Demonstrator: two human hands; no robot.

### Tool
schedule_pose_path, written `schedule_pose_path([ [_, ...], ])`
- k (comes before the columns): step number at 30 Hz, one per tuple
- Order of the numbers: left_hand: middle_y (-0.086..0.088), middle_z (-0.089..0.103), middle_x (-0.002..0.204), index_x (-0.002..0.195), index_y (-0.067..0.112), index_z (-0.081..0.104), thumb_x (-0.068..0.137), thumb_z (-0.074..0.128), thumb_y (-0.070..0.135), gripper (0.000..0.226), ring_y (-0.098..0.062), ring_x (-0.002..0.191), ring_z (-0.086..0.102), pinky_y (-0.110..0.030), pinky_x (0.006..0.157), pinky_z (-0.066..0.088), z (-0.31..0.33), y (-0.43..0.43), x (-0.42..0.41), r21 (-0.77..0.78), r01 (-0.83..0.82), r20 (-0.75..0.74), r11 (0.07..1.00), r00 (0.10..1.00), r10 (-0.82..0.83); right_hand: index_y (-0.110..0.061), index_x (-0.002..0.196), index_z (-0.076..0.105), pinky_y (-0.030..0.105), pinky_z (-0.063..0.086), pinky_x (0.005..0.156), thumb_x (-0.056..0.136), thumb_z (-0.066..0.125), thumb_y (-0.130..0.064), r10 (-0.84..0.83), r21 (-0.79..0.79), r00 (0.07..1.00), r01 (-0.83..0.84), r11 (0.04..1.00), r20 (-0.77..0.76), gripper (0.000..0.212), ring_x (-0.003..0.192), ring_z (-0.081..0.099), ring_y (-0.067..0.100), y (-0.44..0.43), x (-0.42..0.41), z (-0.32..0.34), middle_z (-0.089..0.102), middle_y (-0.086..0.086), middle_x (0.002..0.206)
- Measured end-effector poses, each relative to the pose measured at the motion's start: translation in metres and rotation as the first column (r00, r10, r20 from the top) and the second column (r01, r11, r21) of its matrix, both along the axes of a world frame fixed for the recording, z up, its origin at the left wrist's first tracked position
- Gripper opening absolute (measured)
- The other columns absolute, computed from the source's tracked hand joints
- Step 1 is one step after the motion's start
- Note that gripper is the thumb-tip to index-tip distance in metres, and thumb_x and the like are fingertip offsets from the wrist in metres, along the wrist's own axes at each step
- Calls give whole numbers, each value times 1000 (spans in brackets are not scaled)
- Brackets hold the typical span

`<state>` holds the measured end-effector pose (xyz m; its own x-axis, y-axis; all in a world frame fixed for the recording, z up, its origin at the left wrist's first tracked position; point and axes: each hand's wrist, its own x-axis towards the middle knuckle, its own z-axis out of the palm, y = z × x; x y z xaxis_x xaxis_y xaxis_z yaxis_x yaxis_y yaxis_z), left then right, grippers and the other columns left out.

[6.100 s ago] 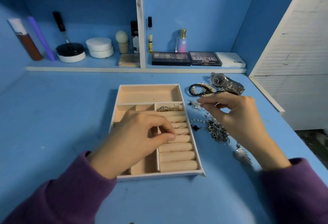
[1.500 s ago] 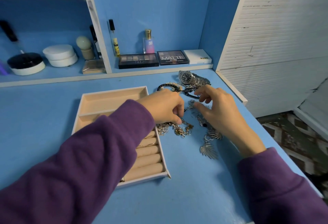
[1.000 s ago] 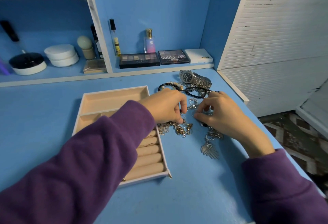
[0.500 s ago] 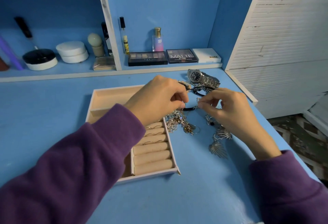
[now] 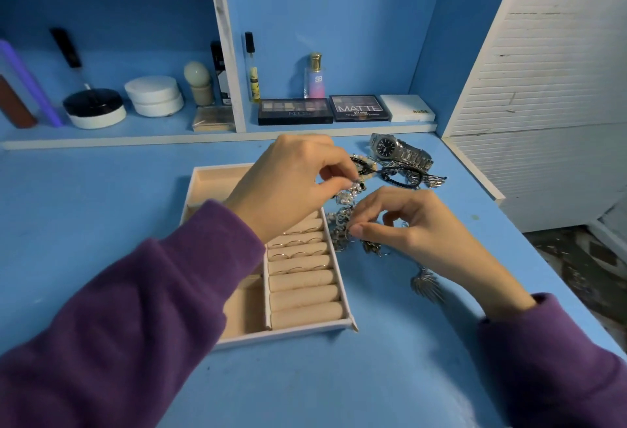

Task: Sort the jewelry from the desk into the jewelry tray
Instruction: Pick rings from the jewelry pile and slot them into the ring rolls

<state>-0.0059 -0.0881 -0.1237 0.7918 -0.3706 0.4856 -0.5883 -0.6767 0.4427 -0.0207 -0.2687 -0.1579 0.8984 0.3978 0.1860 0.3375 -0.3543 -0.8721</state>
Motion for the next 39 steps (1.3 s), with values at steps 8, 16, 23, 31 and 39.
schedule_pose_path([
  [8, 10, 68, 68, 73, 21, 74, 70, 77, 13, 9, -1, 69, 59, -4, 62, 42, -2, 23, -41, -65, -51, -146, 997, 988, 41, -14, 72, 74, 33, 45, 58, 73, 76, -12, 43, 101, 999, -44, 994, 8, 3, 63, 58, 24, 13, -10, 0, 72, 7, 73],
  [16, 27, 54, 57, 68, 29, 72, 69, 77, 20, 10, 1, 64, 53, -2, 56, 34, -23, 47, -76, -27, -111, -220, 993, 970, 102, -15, 63, 68, 13, 35, 57, 72, 73, -15, 223, -111, 948, -202, 973, 228, 10, 62, 50, 7, 33, -22, -6, 61, -1, 62],
  [23, 32, 50, 60, 81, 35, 67, 69, 65, 38, 12, 1, 70, 51, -14, 60, 41, -38, 53, -81, 2, -103, -198, 995, 975, 101, -16, 71, 74, 11, 36, 65, 74, 73, -20, 276, -215, 915, -218, 952, 296, 5, 70, 50, 6, 37, -23, -13, 60, -4, 66],
  [31, 21, 61, 69, 77, 33, 72, 73, 63, 37, 11, -2, 74, 53, -29, 64, 50, -34, 54, -84, 73, -63, -202, 995, 976, 77, -20, 88, 75, 15, 39, 69, 77, 68, -18, 317, -222, 916, -265, 938, 246, 13, 75, 52, 9, 32, -25, -8, 60, -5, 72],
  [39, 24, 58, 69, 78, 34, 70, 75, 60, 35, 10, -1, 75, 50, -26, 65, 50, -31, 56, -86, 133, -50, -169, 990, 983, 73, -20, 80, 71, 24, 40, 61, 74, 69, -13, 308, -237, 917, -250, 939, 255, 9, 74, 52, 14, 32, -24, -9, 60, -5, 69],
])
